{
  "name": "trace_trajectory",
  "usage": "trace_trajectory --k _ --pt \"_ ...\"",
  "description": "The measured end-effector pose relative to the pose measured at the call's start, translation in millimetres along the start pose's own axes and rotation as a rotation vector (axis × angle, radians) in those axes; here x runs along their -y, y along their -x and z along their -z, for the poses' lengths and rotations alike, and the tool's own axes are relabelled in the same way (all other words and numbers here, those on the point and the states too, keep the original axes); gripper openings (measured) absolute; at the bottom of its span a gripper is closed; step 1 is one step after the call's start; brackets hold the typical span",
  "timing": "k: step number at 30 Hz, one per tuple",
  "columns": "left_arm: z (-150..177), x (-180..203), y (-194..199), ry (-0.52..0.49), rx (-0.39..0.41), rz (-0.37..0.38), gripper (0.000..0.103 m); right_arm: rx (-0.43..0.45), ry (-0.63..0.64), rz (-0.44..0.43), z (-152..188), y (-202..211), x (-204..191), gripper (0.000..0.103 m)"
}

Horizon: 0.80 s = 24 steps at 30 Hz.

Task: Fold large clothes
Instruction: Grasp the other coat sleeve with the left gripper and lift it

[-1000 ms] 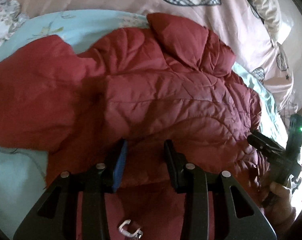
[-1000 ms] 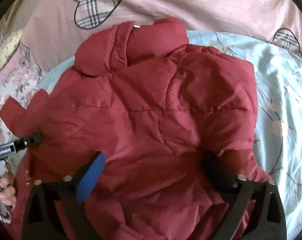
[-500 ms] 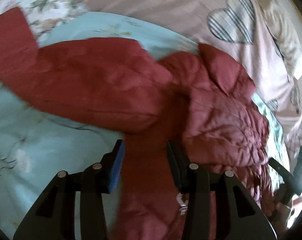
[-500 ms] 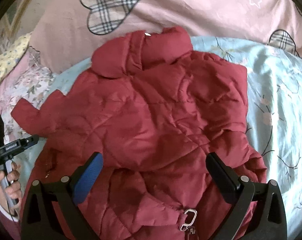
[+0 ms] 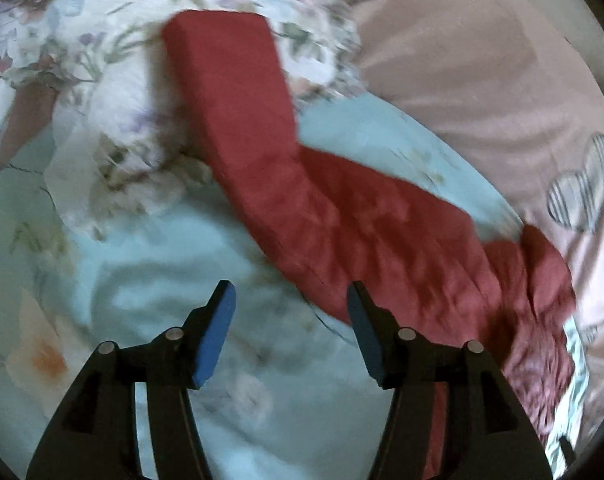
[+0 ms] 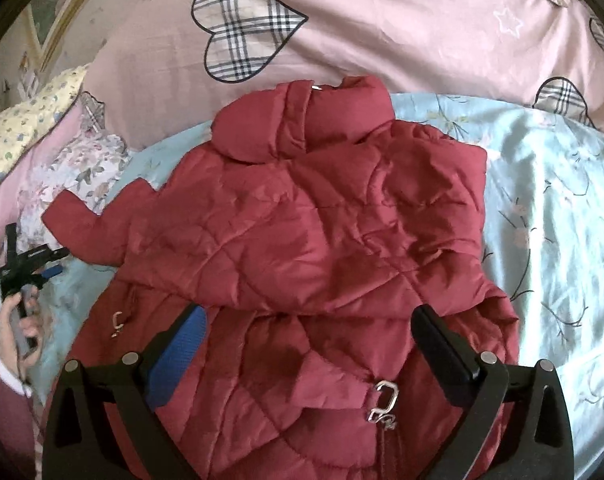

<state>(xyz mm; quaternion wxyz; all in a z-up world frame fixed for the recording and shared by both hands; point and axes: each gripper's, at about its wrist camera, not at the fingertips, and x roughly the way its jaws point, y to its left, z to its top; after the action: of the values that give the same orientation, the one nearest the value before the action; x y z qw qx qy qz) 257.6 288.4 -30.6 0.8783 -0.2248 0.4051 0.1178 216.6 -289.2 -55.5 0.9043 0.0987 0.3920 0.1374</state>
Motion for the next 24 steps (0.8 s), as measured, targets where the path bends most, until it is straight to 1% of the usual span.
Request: trace_trajectory --k 3,5,7,10,13,14,15,16,19,22,24 --pt "-18 -14 -9 0.034 0.023 -0.019 0.058 0.005 0.009 0.024 1 2 -3 0.103" --pt "-29 -22 -17 0.062 0.037 -0.018 0.058 0.003 0.017 0.039 2 3 -4 0.103" --pt "-38 -26 -23 0.075 0.048 -0.026 0.058 -0.012 0.018 0.043 3 2 -5 0.103" --pt "-50 -29 -31 0.085 0.061 -0.023 0.058 -0.031 0.039 0.085 7 1 -9 0.103" --pt "-59 -30 -42 0.092 0.057 -0.021 0.057 -0.032 0.052 0.09 11 3 -11 0.101" --pt "-61 -29 -44 0.09 0.055 -0.023 0.054 -0.033 0.053 0.095 12 3 -12 0.101" --pt "-62 -27 -45 0.084 0.054 -0.016 0.038 -0.033 0.054 0.095 13 4 -12 0.101" --pt "-62 -26 -47 0.077 0.049 -0.001 0.02 -0.033 0.055 0.09 14 5 -12 0.101" --pt "-63 -18 -43 0.054 0.071 0.035 0.009 -0.032 0.055 0.087 17 8 -11 0.101" --pt "-61 -6 -31 0.02 0.108 0.066 0.008 -0.027 0.045 0.076 18 10 -9 0.101" --pt "-56 5 -18 -0.009 0.132 0.094 0.008 -0.024 0.04 0.084 19 12 -8 0.101"
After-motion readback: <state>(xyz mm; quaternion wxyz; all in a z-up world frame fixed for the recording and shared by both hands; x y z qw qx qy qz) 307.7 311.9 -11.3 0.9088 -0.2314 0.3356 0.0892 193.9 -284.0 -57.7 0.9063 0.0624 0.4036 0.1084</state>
